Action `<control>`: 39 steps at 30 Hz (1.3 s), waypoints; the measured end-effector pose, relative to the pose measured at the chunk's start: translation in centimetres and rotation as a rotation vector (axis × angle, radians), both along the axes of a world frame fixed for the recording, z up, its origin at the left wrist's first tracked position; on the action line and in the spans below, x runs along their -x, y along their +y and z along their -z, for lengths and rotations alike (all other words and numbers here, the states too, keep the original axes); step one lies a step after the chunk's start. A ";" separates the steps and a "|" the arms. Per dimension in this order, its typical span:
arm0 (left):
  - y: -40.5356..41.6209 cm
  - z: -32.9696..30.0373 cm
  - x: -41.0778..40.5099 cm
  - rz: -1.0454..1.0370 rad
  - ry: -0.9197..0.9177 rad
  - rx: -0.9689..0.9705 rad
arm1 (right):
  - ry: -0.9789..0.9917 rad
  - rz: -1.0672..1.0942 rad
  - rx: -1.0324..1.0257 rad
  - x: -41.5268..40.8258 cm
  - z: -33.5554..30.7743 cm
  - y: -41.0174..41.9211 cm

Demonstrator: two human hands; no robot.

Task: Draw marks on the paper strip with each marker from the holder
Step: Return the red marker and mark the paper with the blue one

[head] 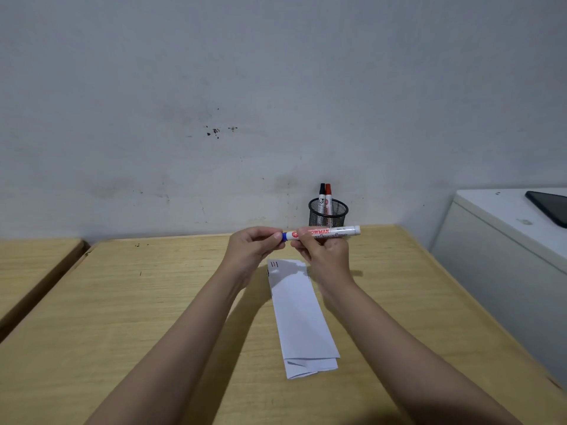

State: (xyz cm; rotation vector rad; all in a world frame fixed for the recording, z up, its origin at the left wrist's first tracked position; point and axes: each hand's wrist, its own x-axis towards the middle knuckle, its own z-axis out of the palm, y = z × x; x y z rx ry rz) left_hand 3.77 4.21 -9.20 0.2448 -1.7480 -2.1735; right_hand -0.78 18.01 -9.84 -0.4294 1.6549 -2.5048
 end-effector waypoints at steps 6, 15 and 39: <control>0.6 -1.1 0.4 0.037 0.032 0.060 | 0.054 -0.038 -0.093 0.7 -1.5 1.3; -0.6 -2.3 1.1 -0.220 0.049 0.198 | 0.543 0.620 -0.566 3.0 -2.4 2.9; 4.8 -0.8 12.9 -0.153 -0.155 0.842 | 0.413 0.405 -0.790 13.7 -6.7 3.9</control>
